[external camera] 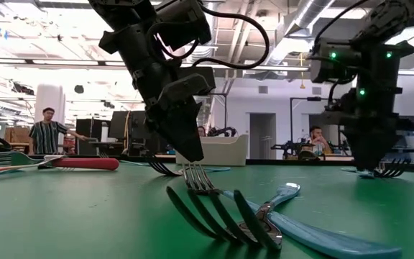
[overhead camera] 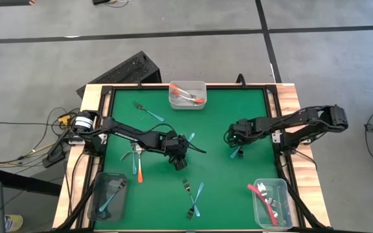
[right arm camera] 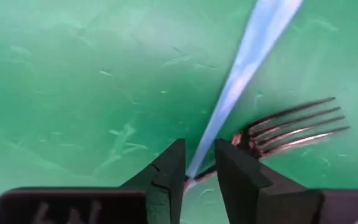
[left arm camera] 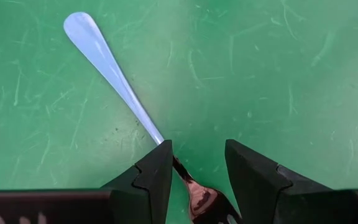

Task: Sort silverware by color (type)
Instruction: Put the blue fork into the black transparent bin

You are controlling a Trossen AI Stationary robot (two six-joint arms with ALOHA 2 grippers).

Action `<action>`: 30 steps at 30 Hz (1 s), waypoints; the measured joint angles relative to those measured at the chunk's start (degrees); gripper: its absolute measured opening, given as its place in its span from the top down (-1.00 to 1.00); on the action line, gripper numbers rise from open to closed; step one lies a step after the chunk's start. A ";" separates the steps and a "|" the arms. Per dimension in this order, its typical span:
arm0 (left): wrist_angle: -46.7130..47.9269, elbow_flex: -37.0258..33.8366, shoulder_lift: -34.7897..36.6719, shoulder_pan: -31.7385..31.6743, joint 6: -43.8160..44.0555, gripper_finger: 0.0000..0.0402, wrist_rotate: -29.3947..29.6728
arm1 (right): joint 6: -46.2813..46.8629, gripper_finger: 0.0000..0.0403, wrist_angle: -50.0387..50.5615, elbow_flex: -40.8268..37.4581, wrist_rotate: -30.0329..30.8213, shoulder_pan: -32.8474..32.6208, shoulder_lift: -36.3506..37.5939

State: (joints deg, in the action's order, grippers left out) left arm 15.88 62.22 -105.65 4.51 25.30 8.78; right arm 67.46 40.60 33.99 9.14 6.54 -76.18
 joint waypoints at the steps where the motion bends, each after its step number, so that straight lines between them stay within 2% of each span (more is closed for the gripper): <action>1: 0.00 0.00 0.00 -0.01 0.00 0.33 0.01 | 0.01 0.45 0.09 -0.24 -0.09 0.00 -0.13; 11: 0.07 0.00 0.00 -0.01 -0.87 0.33 0.55 | -0.87 0.48 -4.23 -3.12 -1.28 -0.87 0.19; 13: 0.06 0.00 0.00 -0.01 -0.75 0.33 0.54 | -1.41 0.55 -4.91 -3.13 -1.32 -0.85 0.21; 16: -0.22 0.00 0.26 -0.02 0.50 0.33 -0.15 | -2.19 0.79 -6.97 -2.14 -2.50 -1.10 1.03; 18: -0.11 0.28 0.72 -0.09 1.05 0.33 -1.26 | -3.16 0.92 -12.16 -0.58 -4.59 -1.82 1.33; 22: -0.13 1.36 3.31 -0.39 2.29 0.33 -1.83 | -5.54 0.91 -23.79 2.07 -4.55 -3.57 3.85; 26: -0.38 1.90 7.98 -1.62 4.93 0.33 2.09 | -9.53 0.93 -36.18 4.66 -2.12 -5.73 4.10; 30: -2.14 1.90 13.26 -3.57 4.88 0.32 4.77 | -19.27 0.93 -46.70 6.63 -2.28 -7.53 3.50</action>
State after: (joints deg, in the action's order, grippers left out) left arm 13.74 64.12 -92.39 0.94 30.18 13.55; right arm 48.20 -6.10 40.62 6.86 -0.99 -72.68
